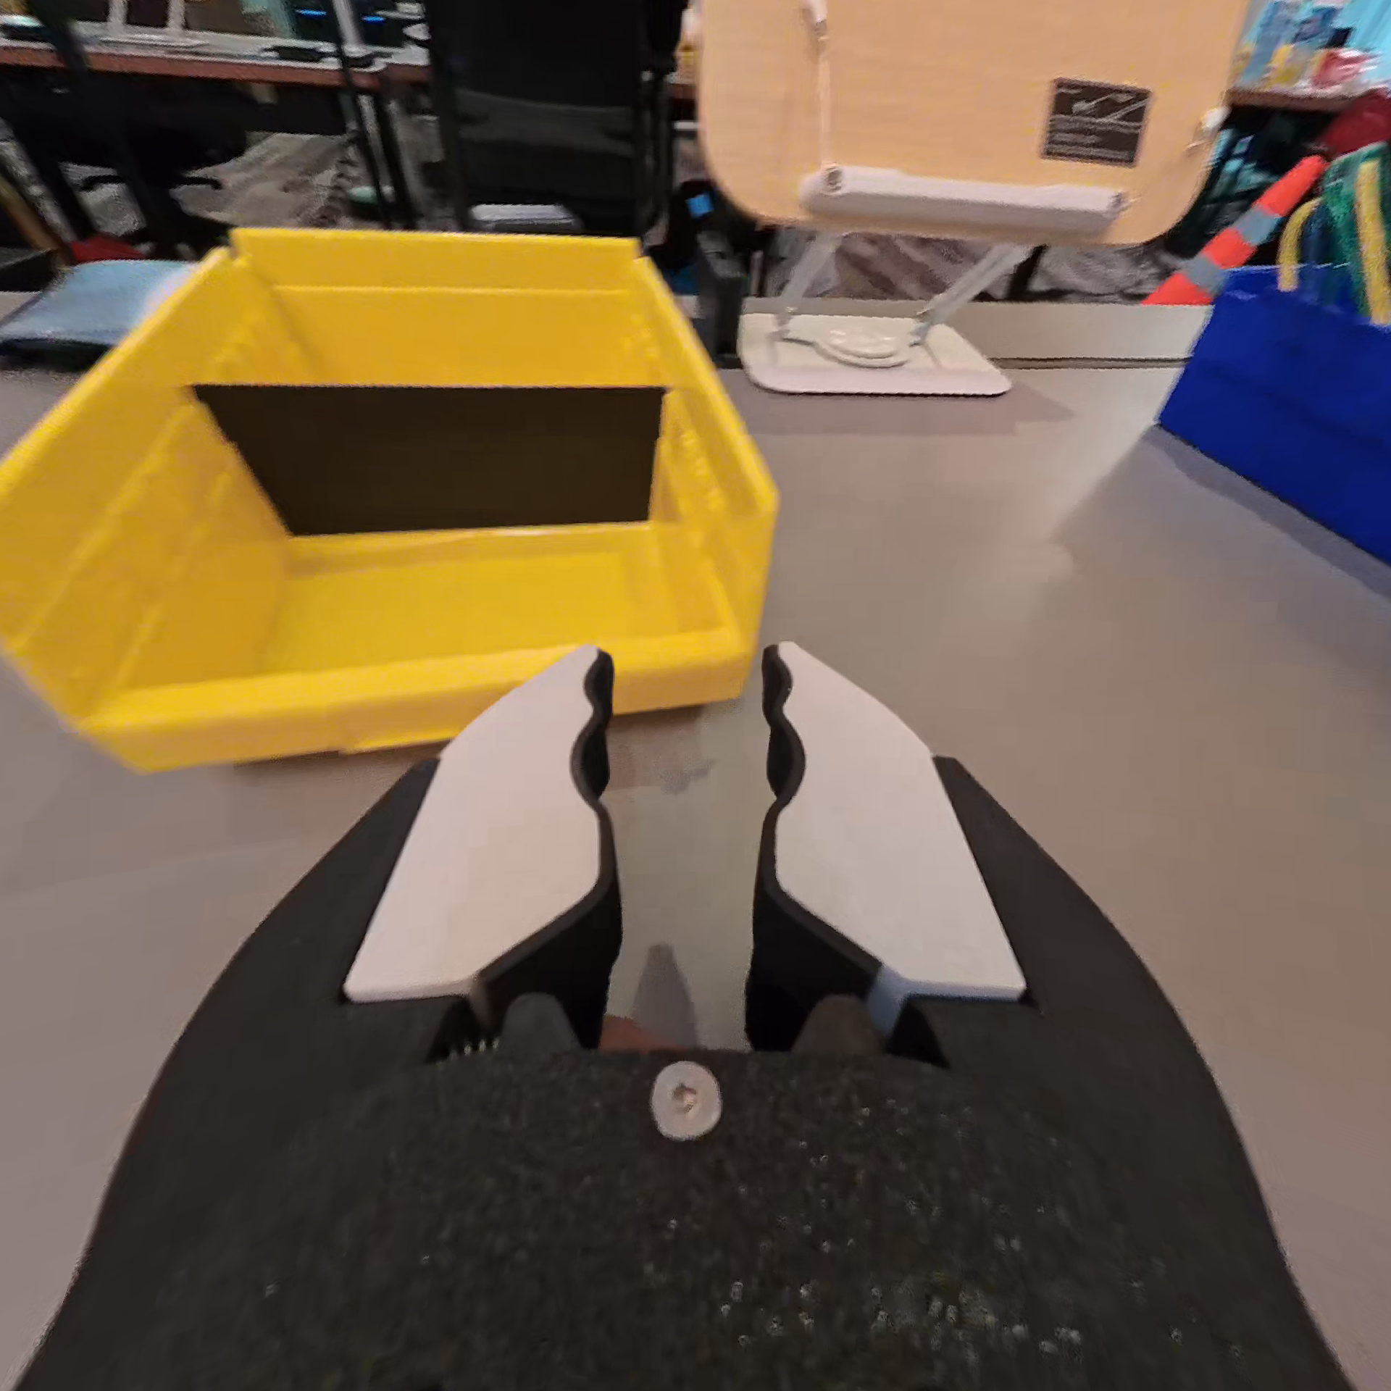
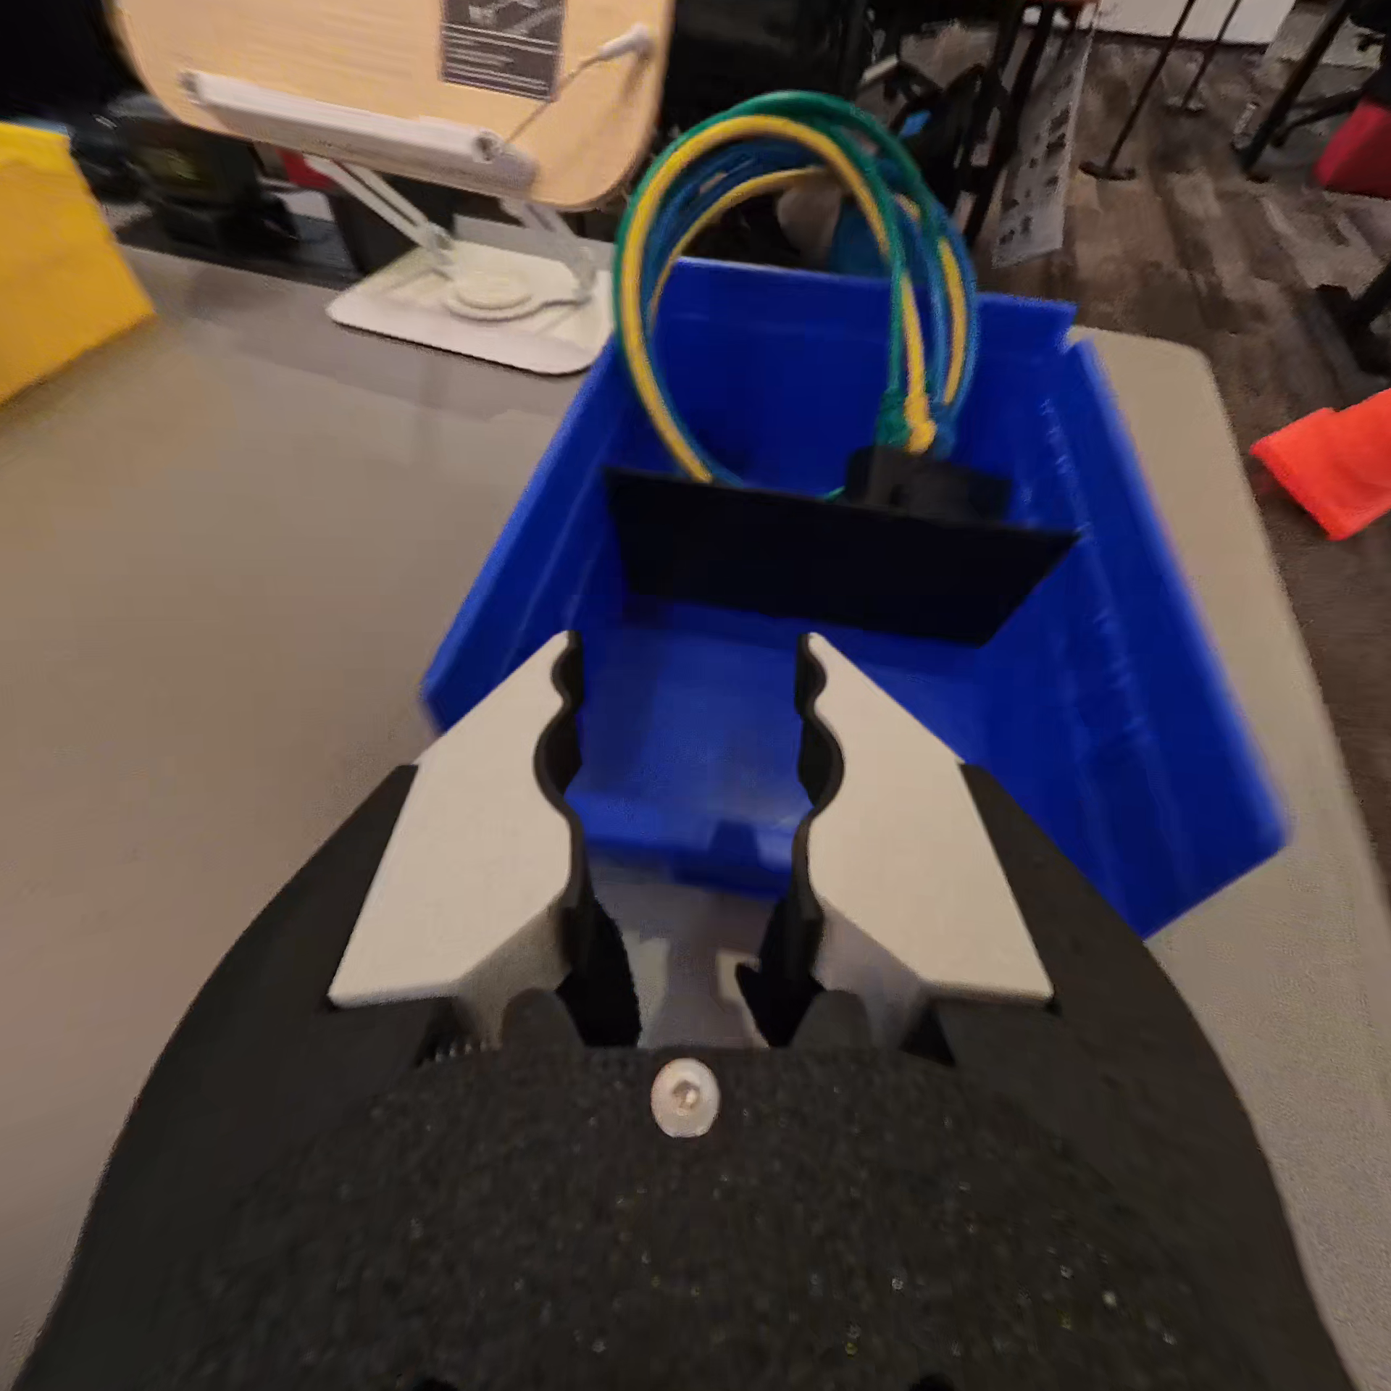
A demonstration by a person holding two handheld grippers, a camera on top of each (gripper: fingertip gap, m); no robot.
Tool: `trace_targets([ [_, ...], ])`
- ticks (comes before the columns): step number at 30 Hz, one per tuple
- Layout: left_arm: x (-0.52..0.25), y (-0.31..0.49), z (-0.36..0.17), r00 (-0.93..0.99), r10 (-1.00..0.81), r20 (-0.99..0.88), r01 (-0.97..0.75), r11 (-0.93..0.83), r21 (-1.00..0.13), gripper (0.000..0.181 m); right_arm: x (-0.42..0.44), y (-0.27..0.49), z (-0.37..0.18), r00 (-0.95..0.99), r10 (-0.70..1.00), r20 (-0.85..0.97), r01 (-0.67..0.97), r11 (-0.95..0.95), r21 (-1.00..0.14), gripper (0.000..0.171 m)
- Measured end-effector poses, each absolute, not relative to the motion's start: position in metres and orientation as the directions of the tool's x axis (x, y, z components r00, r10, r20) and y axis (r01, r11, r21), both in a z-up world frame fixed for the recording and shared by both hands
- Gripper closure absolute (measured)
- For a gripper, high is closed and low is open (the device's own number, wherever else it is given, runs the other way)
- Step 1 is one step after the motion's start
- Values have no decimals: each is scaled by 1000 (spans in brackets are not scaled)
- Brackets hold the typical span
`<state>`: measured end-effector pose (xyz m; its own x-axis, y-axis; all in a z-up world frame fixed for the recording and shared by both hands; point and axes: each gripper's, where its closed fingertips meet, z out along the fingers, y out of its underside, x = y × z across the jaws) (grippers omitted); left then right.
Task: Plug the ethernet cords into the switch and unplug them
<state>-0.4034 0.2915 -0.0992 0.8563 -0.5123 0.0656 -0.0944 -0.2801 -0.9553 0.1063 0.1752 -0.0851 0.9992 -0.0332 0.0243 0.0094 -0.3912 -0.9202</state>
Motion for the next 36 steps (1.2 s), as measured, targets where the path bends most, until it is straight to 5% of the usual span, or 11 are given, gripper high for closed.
trace_targets([
  [5, -434, 295, -106, 893, -440, 98, -61, -333, -941, 144, 85, 145, -123, 993, -103, -57, -84, -285, -955, 116],
  [19, -428, 289, -119, 891, -453, -20, -196, -344, -918, 145, 110, 143, -124, 987, -125, -100, -133, -287, -949, 117],
  [24, -414, 286, -123, 866, -496, -54, -242, -322, -915, 141, 39, 167, -128, 991, 78, -105, -72, -347, -935, 108],
  [28, -375, 275, -121, 824, -567, -3, -224, -319, -921, 131, 1, 199, -135, 995, -23, -99, -99, -422, -901, 106],
  [33, -264, 231, -112, 641, -741, 199, -131, -361, -923, 124, -58, 177, -113, 980, 116, -163, -103, -403, -910, 108],
  [36, -190, 204, -118, 540, -823, 176, -224, -342, -913, 116, -5, 142, -84, 996, -74, -43, -61, -264, -963, 113],
])
